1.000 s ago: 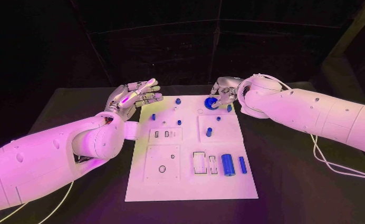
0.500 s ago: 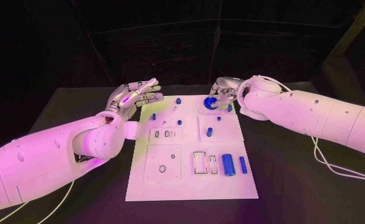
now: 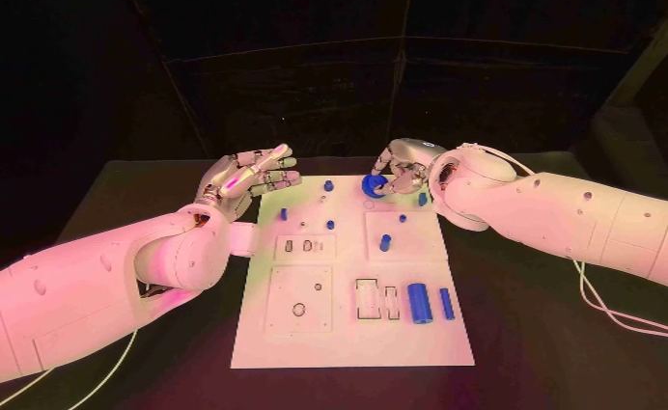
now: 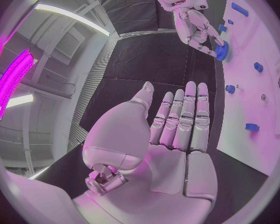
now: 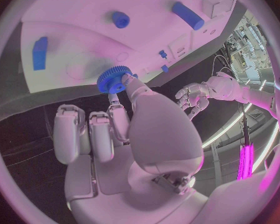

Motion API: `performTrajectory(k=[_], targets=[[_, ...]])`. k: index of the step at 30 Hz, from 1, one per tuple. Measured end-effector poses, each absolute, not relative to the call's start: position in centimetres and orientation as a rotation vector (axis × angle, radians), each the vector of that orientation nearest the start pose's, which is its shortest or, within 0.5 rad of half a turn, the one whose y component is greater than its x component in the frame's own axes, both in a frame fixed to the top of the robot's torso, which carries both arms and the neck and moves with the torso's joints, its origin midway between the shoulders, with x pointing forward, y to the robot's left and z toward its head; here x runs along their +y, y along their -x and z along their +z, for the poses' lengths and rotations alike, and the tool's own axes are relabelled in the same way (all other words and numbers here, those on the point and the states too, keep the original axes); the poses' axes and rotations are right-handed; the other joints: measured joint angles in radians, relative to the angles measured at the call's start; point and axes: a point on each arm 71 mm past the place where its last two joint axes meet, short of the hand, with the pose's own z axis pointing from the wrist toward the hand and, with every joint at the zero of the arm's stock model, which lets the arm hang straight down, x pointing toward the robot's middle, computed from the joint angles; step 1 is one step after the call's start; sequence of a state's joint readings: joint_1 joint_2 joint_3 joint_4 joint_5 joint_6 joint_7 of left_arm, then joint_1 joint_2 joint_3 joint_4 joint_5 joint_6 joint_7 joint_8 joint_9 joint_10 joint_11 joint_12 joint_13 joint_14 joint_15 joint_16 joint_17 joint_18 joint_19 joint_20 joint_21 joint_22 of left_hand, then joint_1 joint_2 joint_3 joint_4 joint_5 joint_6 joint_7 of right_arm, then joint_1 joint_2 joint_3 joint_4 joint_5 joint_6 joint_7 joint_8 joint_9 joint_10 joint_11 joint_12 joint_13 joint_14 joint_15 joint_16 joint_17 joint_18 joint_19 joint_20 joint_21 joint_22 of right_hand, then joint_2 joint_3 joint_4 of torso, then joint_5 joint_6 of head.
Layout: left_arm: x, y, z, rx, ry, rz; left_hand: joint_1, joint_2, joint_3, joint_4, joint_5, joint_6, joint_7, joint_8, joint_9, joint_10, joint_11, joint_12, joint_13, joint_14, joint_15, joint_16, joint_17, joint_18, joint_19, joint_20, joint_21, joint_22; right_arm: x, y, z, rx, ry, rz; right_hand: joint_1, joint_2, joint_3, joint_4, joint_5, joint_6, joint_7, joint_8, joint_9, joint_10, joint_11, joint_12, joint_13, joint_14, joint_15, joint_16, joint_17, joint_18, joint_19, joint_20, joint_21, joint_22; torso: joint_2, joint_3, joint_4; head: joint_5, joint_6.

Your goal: Assemble the parts on the task board

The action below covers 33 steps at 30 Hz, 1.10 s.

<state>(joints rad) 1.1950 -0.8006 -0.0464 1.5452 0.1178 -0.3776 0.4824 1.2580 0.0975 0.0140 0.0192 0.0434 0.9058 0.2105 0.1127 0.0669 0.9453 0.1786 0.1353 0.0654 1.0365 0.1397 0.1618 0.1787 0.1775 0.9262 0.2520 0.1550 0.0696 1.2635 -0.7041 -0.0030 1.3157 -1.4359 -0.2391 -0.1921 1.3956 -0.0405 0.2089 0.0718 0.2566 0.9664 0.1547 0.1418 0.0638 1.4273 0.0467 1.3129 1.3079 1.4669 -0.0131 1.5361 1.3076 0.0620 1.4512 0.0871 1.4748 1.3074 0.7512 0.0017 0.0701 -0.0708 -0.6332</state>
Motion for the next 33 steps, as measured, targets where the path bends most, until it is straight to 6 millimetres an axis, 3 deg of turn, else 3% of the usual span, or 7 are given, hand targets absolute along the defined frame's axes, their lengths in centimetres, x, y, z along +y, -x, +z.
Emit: performTrajectory(k=[7,16,33], targets=[[18.9,-48.6,-17.9,1.314,1.212,-1.597,0.000,0.000,0.000,0.000,0.000,0.000,0.000,0.000,0.000,0.000,0.000,0.000,0.000,0.000,0.000,0.000,0.000,0.000,0.000,0.000,0.000,0.000,-16.1,-52.7,-15.0,1.621,0.111,0.573,-0.008,-0.008,0.005,0.003,0.013,0.009,0.003,-0.004,0.000,0.000,0.000,0.000,0.000,0.000,0.000,0.000,0.000,0.000,0.000,0.000,0.004,0.000,0.000,0.0002,0.0010,0.004,-0.001],[19.0,-48.6,-17.9,1.313,1.212,-1.595,0.000,0.000,0.000,0.000,0.000,0.000,0.000,0.000,0.000,0.000,0.000,0.000,0.000,0.000,0.000,0.000,0.000,0.000,0.000,0.000,0.000,0.000,-12.3,-52.8,-14.8,1.595,0.147,0.599,-0.008,-0.008,0.005,0.003,0.013,0.010,0.003,-0.010,0.000,0.000,0.000,0.000,0.000,0.000,0.000,0.000,0.000,0.000,0.004,-0.004,0.004,0.000,0.000,0.0003,0.0021,0.013,-0.003],[18.7,-48.6,-17.9,1.315,1.211,-1.599,0.000,0.000,0.000,0.000,0.000,0.000,0.000,0.000,0.000,0.000,0.000,0.000,0.000,0.000,0.000,0.000,0.000,0.000,0.000,0.000,0.000,-0.001,-9.3,-53.4,-16.6,1.629,0.163,0.578,-0.022,-0.023,0.009,0.008,0.013,0.024,0.000,-0.020,0.000,0.000,0.000,0.000,0.000,-0.004,-0.003,0.000,0.000,0.000,0.003,-0.003,0.004,0.000,0.001,0.0013,0.0009,0.020,-0.007]])
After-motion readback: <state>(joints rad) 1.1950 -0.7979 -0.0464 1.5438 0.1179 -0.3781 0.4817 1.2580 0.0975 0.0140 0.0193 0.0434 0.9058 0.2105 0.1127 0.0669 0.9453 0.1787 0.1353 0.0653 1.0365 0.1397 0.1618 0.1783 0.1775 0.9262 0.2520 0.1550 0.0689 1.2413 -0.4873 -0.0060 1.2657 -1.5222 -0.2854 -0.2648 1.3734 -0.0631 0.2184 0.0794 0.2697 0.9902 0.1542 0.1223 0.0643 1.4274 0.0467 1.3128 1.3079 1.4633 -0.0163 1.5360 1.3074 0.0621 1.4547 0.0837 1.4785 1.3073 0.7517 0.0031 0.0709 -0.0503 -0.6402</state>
